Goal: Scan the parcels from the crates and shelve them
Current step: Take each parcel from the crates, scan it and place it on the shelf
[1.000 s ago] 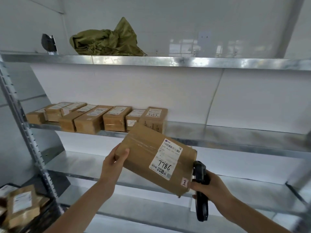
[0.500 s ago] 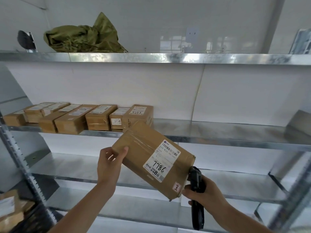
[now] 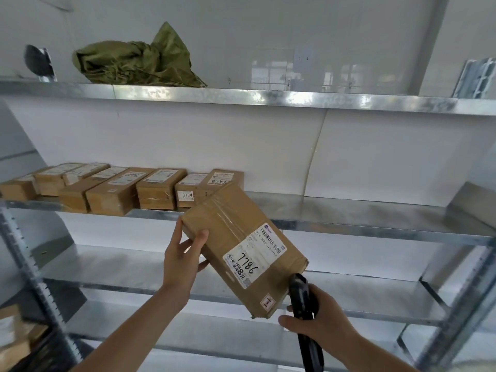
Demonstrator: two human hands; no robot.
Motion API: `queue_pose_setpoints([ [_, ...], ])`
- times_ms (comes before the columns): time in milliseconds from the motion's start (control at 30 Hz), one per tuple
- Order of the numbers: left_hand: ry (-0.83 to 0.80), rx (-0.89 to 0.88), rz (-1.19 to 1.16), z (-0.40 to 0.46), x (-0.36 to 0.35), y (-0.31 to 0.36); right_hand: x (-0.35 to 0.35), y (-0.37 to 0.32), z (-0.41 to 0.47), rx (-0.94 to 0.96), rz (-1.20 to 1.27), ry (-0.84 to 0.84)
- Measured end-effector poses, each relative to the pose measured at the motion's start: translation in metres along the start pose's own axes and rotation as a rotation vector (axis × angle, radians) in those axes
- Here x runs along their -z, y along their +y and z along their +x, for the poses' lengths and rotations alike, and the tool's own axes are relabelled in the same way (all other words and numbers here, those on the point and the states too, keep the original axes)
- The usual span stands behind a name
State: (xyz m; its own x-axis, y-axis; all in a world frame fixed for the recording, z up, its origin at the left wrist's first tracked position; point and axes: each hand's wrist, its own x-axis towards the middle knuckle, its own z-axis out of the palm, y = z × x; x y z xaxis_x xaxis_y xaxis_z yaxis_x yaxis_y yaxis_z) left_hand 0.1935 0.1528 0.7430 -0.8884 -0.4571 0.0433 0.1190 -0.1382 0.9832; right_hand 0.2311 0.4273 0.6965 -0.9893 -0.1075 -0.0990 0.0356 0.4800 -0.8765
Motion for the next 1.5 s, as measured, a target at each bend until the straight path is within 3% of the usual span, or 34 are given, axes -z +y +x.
queue_pose_setpoints([
  [233,0.024,-0.030,0.005,0.007,0.008,0.004,0.007,-0.018,0.013,0.046,0.069,0.186],
  [767,0.119,0.059,-0.044,0.010,0.008,-0.017,-0.010,-0.021,0.025,0.053,0.221,0.206],
  [933,-0.001,0.043,0.012,0.004,0.001,-0.026,-0.014,-0.019,0.024,0.051,0.161,0.158],
  [1167,0.011,0.017,0.073,0.005,0.002,-0.024,0.005,-0.023,0.022,0.095,0.037,-0.021],
  [1333,-0.068,-0.022,0.105,-0.002,-0.009,-0.022,0.012,-0.030,0.019,0.109,0.103,-0.105],
  [1500,-0.279,0.089,0.123,-0.005,-0.013,-0.018,0.018,-0.026,0.019,0.083,0.139,-0.094],
])
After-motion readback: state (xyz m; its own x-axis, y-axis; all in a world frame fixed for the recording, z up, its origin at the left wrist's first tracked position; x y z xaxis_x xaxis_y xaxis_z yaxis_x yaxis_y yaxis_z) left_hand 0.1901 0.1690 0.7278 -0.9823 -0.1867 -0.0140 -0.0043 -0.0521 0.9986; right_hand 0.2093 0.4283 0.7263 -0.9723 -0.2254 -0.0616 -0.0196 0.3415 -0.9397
